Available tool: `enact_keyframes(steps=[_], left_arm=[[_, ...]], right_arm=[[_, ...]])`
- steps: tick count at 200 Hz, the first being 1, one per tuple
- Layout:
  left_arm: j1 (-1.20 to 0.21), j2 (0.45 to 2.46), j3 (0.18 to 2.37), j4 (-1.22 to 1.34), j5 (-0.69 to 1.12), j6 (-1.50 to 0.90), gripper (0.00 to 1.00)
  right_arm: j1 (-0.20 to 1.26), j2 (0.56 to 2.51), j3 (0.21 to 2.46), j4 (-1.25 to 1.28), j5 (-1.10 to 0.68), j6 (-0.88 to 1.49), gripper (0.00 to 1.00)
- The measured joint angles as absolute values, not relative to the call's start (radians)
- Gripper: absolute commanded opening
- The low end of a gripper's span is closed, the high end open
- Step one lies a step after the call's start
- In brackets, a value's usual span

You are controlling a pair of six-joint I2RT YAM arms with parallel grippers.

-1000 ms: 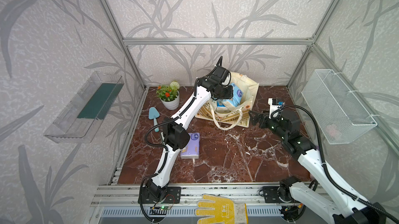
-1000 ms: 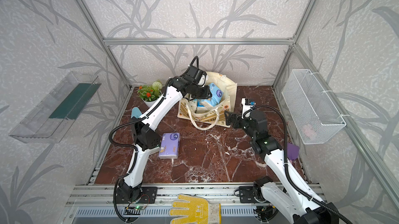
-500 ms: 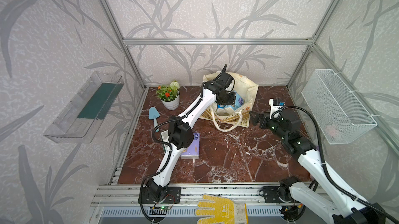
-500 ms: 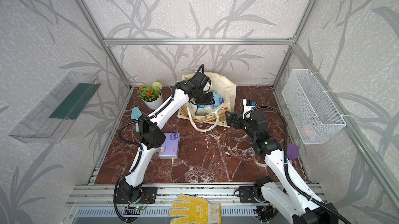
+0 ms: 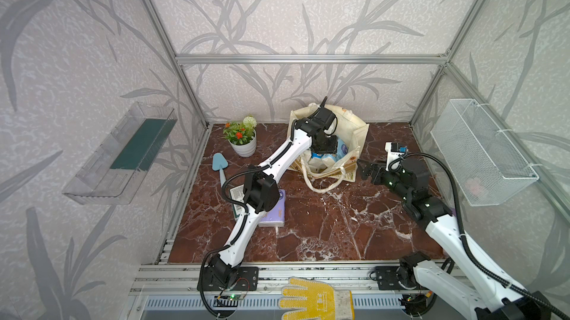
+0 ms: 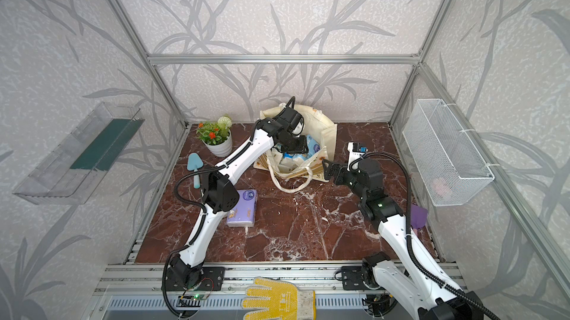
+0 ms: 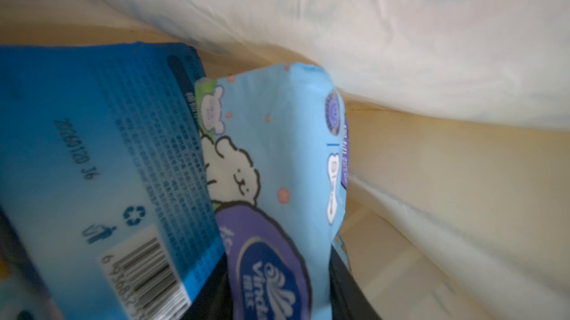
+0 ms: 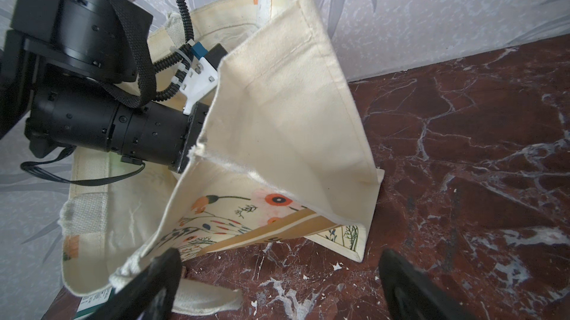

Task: Put tissues into the canvas bag
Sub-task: Place the pack of facial tissues in the canvas bag.

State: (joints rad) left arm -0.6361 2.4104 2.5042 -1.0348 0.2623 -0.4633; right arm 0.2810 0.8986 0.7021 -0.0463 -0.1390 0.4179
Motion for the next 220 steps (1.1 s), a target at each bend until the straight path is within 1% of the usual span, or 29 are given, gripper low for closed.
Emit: enact_keyframes(steps=[41, 70, 98, 122, 151, 220], left_arm=[[-0.624, 2.413, 2.516, -1.045, 0.242, -0.462, 0.64], [-0.622, 2.416, 2.577, -1.053, 0.230, -0.462, 0.69], [-0.620, 2.413, 2.617, -1.029, 0.211, -0.451, 0.77], [-0.617, 2.413, 2.666, -1.026, 0.191, -0.437, 0.78], [-0.617, 2.399, 2.710, -1.017, 0.182, -0.427, 0.83], [-0.634, 2.315, 2.710, -1.018, 0.162, -0.392, 0.85]], right_arm=[[0.279, 0.871, 0.698, -0.057, -0.139, 0.419, 0.99], [0.278, 0.864, 0.692, -0.058, -0.138, 0.419, 1.00], [0.278, 0.863, 0.687, -0.060, -0.138, 0.422, 0.99], [0.277, 0.863, 0.678, -0.059, -0.137, 0.429, 1.00], [0.278, 0.863, 0.672, -0.059, -0.137, 0.436, 0.99], [0.277, 0.863, 0.672, -0.058, -0.165, 0.438, 0.99]])
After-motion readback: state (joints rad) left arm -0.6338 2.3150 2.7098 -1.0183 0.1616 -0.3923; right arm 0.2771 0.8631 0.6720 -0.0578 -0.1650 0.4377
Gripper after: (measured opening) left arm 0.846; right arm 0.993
